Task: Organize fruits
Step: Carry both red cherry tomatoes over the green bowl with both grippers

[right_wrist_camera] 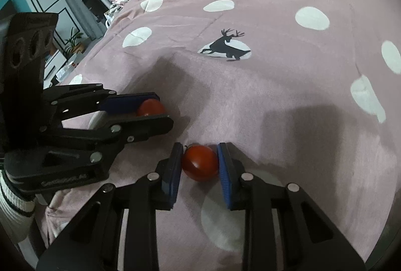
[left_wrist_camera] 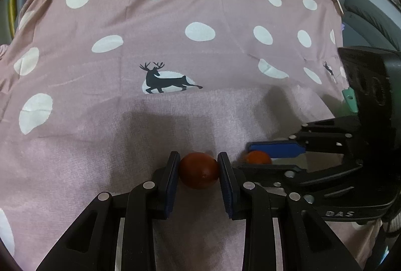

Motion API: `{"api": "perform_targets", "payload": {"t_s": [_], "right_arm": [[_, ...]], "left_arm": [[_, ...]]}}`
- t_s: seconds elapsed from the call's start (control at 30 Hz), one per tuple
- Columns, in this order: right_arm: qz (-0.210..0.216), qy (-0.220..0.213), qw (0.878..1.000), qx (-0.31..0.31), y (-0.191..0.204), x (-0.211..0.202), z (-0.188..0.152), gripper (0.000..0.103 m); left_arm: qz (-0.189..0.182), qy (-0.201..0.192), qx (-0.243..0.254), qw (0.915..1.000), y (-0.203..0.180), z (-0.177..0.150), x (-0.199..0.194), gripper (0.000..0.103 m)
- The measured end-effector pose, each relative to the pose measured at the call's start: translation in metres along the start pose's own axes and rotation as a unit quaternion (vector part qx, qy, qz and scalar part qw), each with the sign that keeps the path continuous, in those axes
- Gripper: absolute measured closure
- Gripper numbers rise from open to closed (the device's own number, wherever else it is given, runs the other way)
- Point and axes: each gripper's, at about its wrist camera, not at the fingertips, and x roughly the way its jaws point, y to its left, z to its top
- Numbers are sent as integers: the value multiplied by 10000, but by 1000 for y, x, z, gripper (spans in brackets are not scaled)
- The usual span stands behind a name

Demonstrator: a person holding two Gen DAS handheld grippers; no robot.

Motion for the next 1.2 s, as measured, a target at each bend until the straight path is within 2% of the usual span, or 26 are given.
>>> {"api": "perform_targets", "payload": {"t_s": [0.13, 0.57, 0.67, 0.9, 1.2], "right_arm": [[23, -48, 10000, 63, 1, -13, -14, 75], [217, -627, 9974, 293, 9, -77, -47, 75], [269, -736, 9964, 319, 14, -89, -60, 75], [45, -956, 9950, 276, 22, -109, -99, 75], [298, -1192, 9918, 350, 14, -129, -123, 75]], "left_arm": [[156, 34, 56, 9999, -4, -1, 0, 72], [525, 190, 117, 9984, -25, -25, -23, 72], [579, 155, 102, 9981, -33, -35, -33, 72], [839, -29, 104, 9964, -56, -61, -56, 72], [897, -61, 79, 9959, -81, -67, -69, 72]]}}
